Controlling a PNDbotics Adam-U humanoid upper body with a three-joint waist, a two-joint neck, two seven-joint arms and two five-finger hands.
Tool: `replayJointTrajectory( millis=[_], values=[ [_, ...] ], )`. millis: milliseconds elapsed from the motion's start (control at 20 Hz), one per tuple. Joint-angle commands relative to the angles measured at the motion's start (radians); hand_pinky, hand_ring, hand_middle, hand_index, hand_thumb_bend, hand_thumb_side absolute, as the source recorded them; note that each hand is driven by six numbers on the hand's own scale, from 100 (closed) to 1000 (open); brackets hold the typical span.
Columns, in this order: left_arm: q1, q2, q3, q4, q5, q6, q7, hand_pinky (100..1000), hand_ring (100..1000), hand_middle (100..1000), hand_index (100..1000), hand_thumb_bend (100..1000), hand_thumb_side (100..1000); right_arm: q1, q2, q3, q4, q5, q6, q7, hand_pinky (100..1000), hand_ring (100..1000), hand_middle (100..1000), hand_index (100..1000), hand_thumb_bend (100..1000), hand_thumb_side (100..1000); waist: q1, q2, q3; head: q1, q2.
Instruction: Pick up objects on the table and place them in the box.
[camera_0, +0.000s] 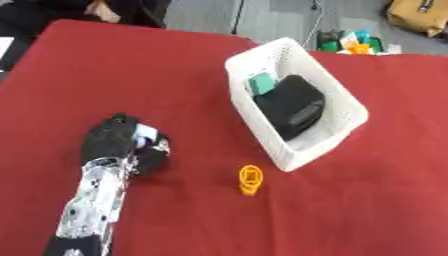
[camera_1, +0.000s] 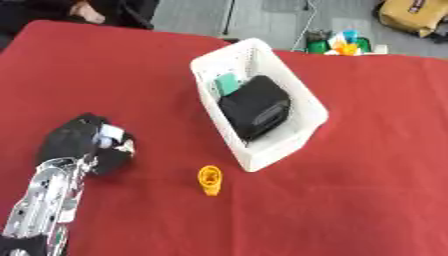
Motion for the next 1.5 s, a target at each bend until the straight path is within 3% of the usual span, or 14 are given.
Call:
replayJointTrajectory(
  millis=[50,650,1250,1500],
  values=[
    [0.028,-0.016,-0.01,0.036,0.017,-0.003,-0.022,862,702,508,919,100,708,-0.003,-0.013,-0.007,-0.023,-0.009,0.001,-0.004,778,761,615,736,149,1000,-0.002,-0.013,-0.004,-0.004,-0.016],
    [0.012,-0.007,-0.031,-0.055,0.024,-0.032,-0.039,834,670,484,908,100,586,-0.003,-0.013,-0.006,-0.023,-0.011,0.009,-0.001,779,763,615,737,149,1000,0.006,-0.018,-0.006,-0.007,-0.019],
    [0.0,0.002,-0.04,-0.091,0.034,-0.038,-0.048,823,664,485,910,100,610,-0.003,-0.015,-0.004,-0.023,-0.014,0.012,0.002,779,763,616,738,154,1000,0.011,-0.022,-0.01,-0.008,-0.02],
    [-0.008,0.01,-0.041,-0.101,0.029,-0.039,-0.049,821,662,493,914,100,661,-0.002,-0.016,-0.002,-0.023,-0.016,0.012,0.003,779,764,616,738,154,1000,0.01,-0.026,-0.008,-0.006,-0.02]
  ],
)
